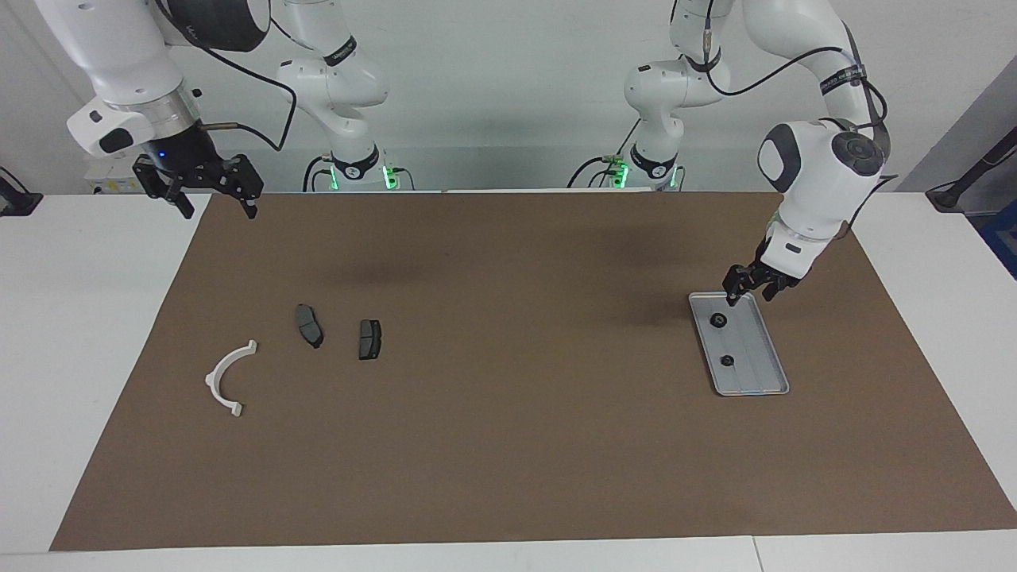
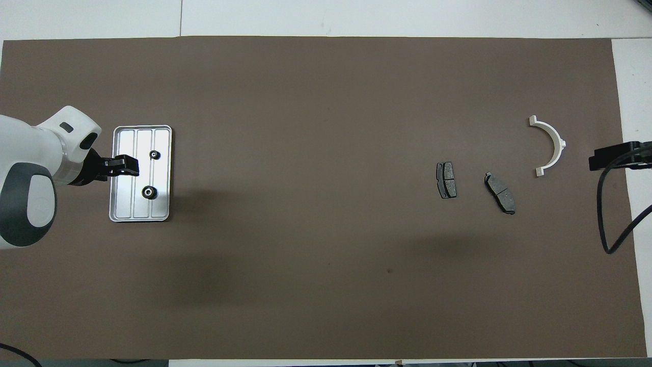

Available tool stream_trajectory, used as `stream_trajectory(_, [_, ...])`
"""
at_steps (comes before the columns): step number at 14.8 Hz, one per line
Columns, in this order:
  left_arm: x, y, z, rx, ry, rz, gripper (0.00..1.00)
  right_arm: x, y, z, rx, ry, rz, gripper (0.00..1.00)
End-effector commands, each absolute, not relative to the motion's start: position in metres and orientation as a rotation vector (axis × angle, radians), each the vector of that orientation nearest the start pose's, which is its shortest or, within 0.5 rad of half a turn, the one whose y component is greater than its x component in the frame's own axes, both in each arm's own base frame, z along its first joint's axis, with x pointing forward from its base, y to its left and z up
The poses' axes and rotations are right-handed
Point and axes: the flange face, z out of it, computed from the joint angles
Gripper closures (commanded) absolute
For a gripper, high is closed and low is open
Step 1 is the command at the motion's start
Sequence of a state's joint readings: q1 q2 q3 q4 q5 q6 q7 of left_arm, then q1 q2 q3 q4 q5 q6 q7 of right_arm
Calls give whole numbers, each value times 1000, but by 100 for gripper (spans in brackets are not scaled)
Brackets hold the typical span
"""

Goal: Place bearing gear from tray to pile
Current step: 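Lower the left gripper and grasp one black bearing on the tray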

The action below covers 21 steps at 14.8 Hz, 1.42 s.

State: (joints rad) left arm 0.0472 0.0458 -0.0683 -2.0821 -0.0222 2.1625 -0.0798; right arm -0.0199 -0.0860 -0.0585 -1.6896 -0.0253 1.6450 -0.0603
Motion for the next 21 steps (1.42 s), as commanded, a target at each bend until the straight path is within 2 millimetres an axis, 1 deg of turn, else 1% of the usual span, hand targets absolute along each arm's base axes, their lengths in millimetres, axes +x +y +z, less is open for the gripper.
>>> stream_trajectory(1, [560, -9, 380, -3158, -68, -38, 29, 535, -47, 624, -3156, 63, -134, 0])
stream_trajectory(3, [561, -8, 365, -3157, -51, 2, 30, 535, -43, 625, -3155, 56, -134, 0])
stream_trajectory(4, [562, -7, 364, -3159, -33, 5, 32, 535, -43, 624, -3156, 51, -122, 0])
stream_trajectory(5, [562, -7, 358, -3159, -7, 17, 35, 534, -43, 622, -3154, 51, -108, 0])
stream_trajectory(6, [565, -7, 348, -3161, -2, 21, 35, 533, -42, 623, -3153, 49, -108, 0])
stream_trajectory(8, [566, -7, 336, -3162, 0, 36, 35, 532, -39, 623, -3153, 44, -93, 0])
stream_trajectory(11, [565, -7, 321, -3162, 15, 79, 40, 526, -39, 622, -3153, 35, -40, 0])
stream_trajectory(13, [565, -7, 315, -3162, 30, 96, 41, 526, -39, 622, -3152, 42, -40, 0])
stream_trajectory(15, [565, -7, 313, -3162, 28, 103, 41, 526, -34, 622, -3152, 38, -38, 0])
stream_trajectory(21, [551, -8, 296, -3160, 20, 142, 41, 526, -35, 618, -3152, 40, -28, 0])
